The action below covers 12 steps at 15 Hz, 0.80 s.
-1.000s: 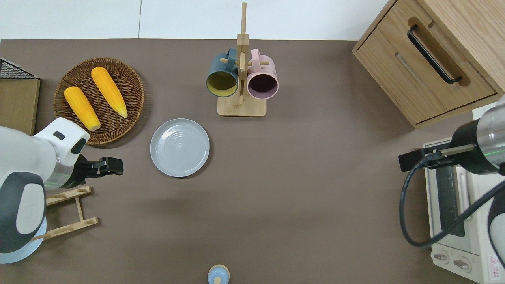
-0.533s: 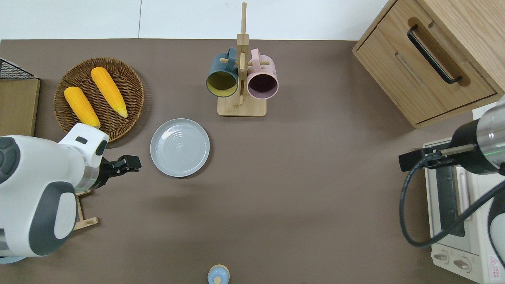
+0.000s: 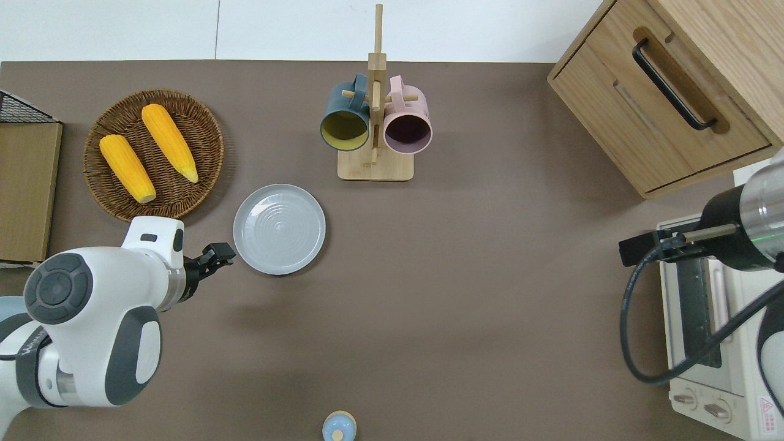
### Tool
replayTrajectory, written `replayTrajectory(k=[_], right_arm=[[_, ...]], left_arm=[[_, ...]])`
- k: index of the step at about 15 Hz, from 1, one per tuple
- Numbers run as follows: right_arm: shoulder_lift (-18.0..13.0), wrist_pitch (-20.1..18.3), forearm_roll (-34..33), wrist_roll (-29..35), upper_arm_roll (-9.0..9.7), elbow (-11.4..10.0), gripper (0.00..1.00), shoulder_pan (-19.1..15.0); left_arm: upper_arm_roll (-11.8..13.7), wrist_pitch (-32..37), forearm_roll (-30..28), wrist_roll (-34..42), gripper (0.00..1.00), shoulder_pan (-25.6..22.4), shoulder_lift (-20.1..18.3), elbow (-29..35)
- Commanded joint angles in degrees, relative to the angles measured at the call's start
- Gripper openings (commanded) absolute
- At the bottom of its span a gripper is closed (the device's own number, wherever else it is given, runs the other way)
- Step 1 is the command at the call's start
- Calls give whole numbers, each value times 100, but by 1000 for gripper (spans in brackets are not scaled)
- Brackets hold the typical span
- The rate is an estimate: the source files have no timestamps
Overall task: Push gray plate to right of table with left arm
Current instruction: 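Move the left gripper forward to the near edge of the gray plate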
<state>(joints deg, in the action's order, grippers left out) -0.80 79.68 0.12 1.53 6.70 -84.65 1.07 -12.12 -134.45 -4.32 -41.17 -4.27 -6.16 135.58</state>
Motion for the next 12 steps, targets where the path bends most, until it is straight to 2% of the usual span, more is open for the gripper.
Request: replayTrajectory(k=[1,8,12], right_arm=[[-17,-84,59,5,86,46,983,-115],[-17,-84,59,14,86,46,983,-115],[-17,-85,59,5,77,46,983,-115]], left_arm=[[26,-547,-51,-137,987,31,123,258],[26,-1337,10,-550,987,269,545,355],[26,-1478,142,-586,987,269,704,364]])
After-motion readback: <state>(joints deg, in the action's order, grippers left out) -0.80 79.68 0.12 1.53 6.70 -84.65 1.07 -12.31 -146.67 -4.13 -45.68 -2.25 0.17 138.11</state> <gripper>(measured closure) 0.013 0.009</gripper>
